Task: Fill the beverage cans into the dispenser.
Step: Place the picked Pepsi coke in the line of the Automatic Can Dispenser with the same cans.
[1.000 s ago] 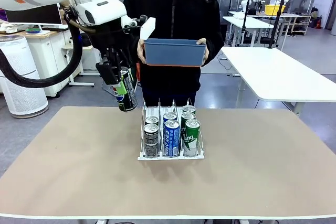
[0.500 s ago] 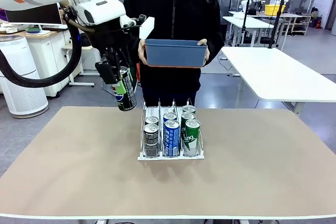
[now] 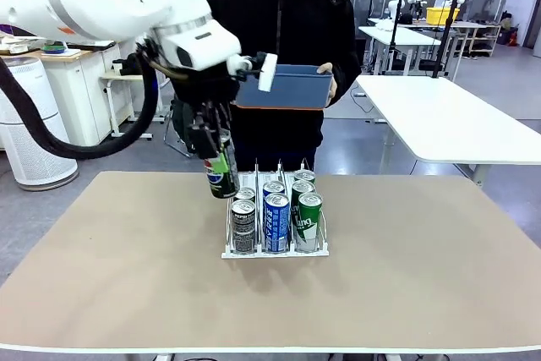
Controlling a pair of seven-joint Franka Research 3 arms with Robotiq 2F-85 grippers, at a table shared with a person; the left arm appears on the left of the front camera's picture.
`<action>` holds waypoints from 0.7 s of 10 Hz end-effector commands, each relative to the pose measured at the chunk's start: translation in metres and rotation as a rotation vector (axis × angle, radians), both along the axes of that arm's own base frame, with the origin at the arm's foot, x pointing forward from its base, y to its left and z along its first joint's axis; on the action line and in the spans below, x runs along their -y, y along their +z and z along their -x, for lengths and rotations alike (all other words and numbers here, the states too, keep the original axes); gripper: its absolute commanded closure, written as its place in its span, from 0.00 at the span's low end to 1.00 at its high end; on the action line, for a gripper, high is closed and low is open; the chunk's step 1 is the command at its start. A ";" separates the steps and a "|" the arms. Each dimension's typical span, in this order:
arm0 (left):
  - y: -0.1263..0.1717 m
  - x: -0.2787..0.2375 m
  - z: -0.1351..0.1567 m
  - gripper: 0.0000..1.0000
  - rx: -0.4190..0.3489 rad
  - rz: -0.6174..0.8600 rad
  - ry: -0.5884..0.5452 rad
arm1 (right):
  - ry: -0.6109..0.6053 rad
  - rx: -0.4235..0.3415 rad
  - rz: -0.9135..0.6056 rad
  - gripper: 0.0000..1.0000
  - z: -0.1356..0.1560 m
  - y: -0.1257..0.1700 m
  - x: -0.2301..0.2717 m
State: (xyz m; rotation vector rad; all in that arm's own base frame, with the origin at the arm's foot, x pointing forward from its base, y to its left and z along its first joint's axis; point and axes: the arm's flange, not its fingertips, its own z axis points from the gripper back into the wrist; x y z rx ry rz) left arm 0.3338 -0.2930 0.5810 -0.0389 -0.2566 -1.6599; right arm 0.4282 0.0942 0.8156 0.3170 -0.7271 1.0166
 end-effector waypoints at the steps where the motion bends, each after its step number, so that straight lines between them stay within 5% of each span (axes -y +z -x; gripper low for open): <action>1: -0.019 0.014 0.010 0.42 0.065 -0.063 0.099 | -0.004 -0.004 -0.011 0.00 0.000 0.000 0.000; 3: -0.051 0.037 0.010 0.42 0.098 -0.082 0.133 | -0.004 -0.004 -0.011 0.00 0.000 0.000 0.000; 7: -0.091 0.044 0.002 0.42 0.089 -0.062 0.027 | -0.004 -0.004 -0.011 0.00 0.000 0.000 0.000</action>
